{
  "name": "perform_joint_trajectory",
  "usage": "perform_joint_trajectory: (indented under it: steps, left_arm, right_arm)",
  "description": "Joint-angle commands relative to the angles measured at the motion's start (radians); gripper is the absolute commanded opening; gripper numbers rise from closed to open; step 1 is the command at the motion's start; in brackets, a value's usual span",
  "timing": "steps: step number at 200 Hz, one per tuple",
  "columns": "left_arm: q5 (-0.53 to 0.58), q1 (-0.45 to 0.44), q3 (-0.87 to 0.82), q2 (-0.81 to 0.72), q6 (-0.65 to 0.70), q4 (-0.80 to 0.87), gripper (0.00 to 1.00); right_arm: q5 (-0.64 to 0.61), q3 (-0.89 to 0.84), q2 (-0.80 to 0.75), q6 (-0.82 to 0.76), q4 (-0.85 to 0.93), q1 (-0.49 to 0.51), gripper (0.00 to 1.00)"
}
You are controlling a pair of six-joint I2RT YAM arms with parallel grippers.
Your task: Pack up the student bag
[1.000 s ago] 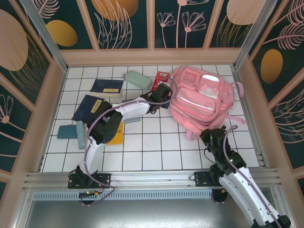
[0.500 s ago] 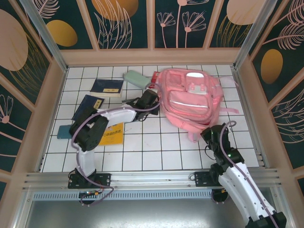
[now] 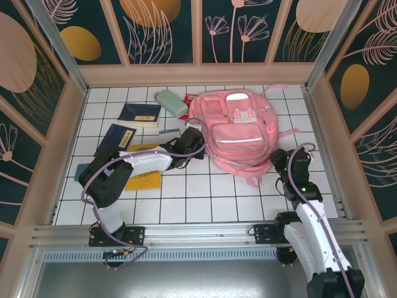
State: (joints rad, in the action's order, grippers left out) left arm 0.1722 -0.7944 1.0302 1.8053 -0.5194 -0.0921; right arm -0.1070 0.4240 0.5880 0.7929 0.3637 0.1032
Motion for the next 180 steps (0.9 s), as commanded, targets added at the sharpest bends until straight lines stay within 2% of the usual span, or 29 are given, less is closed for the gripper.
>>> perform_joint_trajectory:
  steps: [1,24,37,66,84,124,180]
  left_arm:
    - [0.008,-0.016,0.001,0.025,-0.031,-0.077,0.0]
    - [-0.009,-0.02,-0.006,0.028,-0.03,-0.089,0.0]
    - [-0.012,-0.019,-0.013,0.024,-0.029,-0.094,0.0]
    - [-0.013,-0.021,-0.026,0.022,-0.024,-0.102,0.0]
    - [-0.014,-0.02,-0.03,0.023,-0.023,-0.102,0.0]
    - [-0.02,-0.02,-0.039,0.019,-0.024,-0.11,0.0]
    - [-0.042,-0.022,-0.051,0.009,-0.018,-0.12,0.0]
  right_arm:
    - [0.059,0.005,-0.059,0.01,0.061,0.061,0.61]
    - [0.087,-0.03,-0.051,0.095,-0.012,0.177,0.6]
    - [0.087,-0.044,-0.024,0.142,-0.088,0.277,0.59]
    - [-0.022,-0.028,0.099,0.249,-0.201,0.501,0.57]
    - [-0.052,-0.006,0.198,0.294,-0.25,0.583,0.57]
    - [-0.056,0.007,0.353,0.371,-0.344,0.641,0.56]
    - [-0.091,0.032,0.46,0.407,-0.453,0.626,0.56]
